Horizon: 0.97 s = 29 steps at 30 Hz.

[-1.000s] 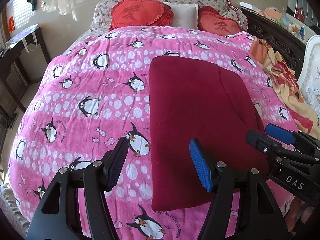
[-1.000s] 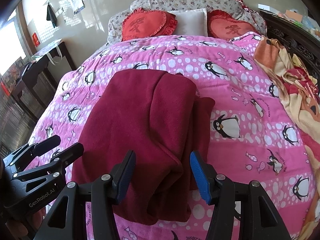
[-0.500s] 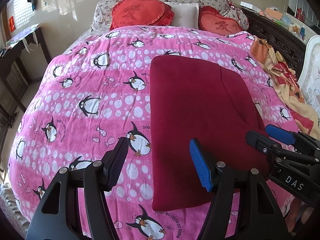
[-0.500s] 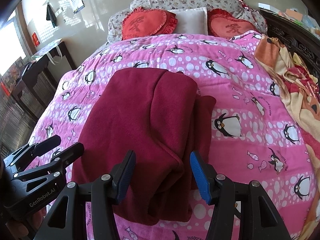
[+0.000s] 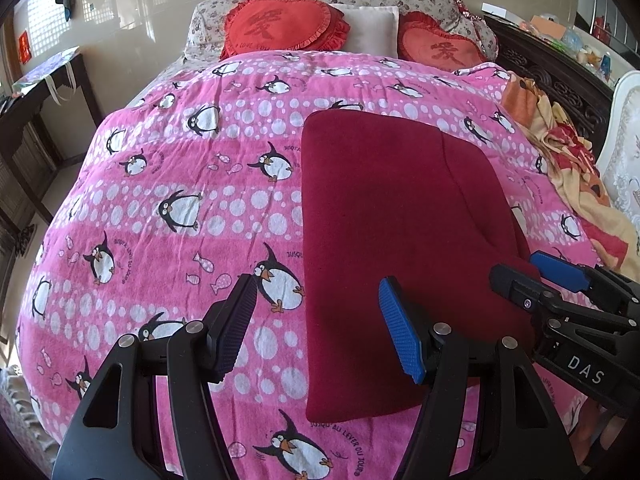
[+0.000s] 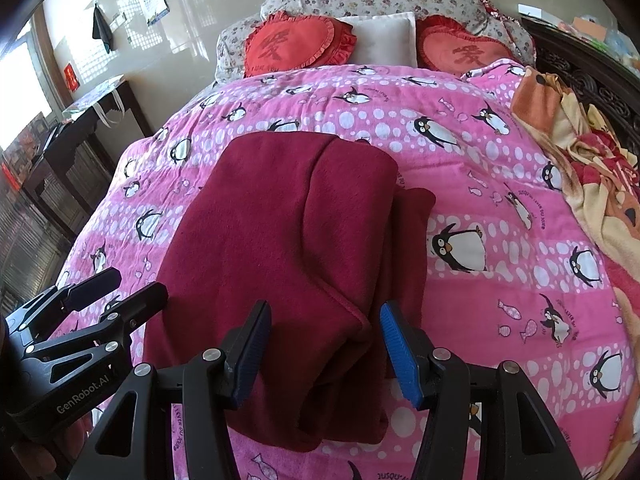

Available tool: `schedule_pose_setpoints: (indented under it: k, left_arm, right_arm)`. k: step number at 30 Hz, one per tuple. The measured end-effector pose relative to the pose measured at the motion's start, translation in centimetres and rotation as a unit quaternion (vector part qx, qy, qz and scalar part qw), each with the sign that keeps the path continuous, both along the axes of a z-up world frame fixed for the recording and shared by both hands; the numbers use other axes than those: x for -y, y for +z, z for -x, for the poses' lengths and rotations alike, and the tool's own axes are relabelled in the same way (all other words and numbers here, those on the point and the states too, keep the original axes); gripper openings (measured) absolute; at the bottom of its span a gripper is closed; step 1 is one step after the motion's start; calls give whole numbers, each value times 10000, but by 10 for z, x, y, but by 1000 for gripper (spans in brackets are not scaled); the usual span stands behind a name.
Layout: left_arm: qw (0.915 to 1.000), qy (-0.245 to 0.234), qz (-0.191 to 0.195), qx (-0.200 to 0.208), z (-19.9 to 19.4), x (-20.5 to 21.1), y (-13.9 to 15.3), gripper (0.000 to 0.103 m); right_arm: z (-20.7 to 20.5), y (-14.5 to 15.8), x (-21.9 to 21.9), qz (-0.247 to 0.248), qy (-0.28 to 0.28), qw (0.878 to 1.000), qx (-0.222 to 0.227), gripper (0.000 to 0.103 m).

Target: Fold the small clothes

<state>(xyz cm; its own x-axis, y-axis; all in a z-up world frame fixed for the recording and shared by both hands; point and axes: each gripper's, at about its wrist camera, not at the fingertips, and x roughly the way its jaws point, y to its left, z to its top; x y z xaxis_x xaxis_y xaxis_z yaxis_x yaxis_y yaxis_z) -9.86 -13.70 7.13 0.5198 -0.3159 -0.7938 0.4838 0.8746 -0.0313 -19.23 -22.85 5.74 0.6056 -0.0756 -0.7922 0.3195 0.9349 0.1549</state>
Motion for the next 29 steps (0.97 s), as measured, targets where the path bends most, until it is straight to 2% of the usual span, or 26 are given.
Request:
schedule_pose_setpoints:
  k: [14,18,20,22,25,27,29]
  left_arm:
    - [9999,-8,43,114,-3,-4,1,64]
    - [9996,81,205,149,-11,-17,7,64]
    - [9989,197,278,335,-16,-27,12,64]
    - [9982,370,183,446,-28,-38,13,64]
    - [9972,667,20,334,-51,-57,5,64]
    - [9959,869,-70,255,-68,-71,-3,64]
    - [9945,1003,-185,258,-77,-79,-9,64]
  right_arm:
    - [-1,-1,0,-38,5,10000,-28,55]
    - [4,8,7,-2,22,9998,188,55]
    - [10,13,24,67,-136,9995,264,55]
    - [13,14,47,87,-348,9990,265,55]
    - [15,8,84,242,-618,9977,97,60]
    - [17,-1,113,448,-824,9956,-84,60]
    - [21,-10,136,445,-1013,9935,-263,60]
